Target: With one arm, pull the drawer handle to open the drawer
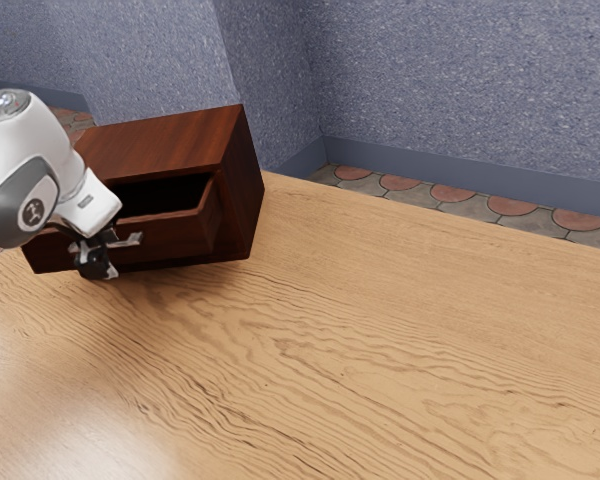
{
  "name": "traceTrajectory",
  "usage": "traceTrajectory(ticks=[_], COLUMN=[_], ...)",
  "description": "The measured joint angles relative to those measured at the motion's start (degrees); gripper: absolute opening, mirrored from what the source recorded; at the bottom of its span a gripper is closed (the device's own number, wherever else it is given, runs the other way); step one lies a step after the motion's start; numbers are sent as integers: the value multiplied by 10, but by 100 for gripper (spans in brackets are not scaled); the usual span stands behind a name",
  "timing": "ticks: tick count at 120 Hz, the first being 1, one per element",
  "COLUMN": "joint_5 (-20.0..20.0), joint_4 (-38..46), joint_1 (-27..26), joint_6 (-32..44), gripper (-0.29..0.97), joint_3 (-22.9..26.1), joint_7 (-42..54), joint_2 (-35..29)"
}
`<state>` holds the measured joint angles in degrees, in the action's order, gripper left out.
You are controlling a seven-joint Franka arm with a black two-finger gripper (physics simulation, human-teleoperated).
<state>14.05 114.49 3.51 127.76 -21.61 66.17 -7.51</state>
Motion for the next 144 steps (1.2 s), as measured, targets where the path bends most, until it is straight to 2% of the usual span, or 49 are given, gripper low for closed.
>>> traceTrajectory(ticks=[29, 47, 63, 81, 102, 110, 118, 128, 139, 144], joint_5=[12, 18, 24, 26, 33, 35, 36, 21, -22, -37], joint_4=[36, 60, 82, 100, 85, 66, 5, -99, -222, -253], joint_1=[-2, -6, -10, -13, -12, -11, -9, -12, -14, -17], joint_6=[4, 4, 5, 3, -7, -25, -79, -183, -285, -319], gripper=[49, 37, 40, 36, 50, 56, 59, 63, 65, 65], joint_3=[0, 0, -1, -1, -3, 0, 16, 78, 172, 199], joint_7=[-8, -12, -16, -18, -19, -21, -41, -98, -182, -216], joint_2=[-21, -49, -70, -95, -118, -135, -148, -142, -87, -66])
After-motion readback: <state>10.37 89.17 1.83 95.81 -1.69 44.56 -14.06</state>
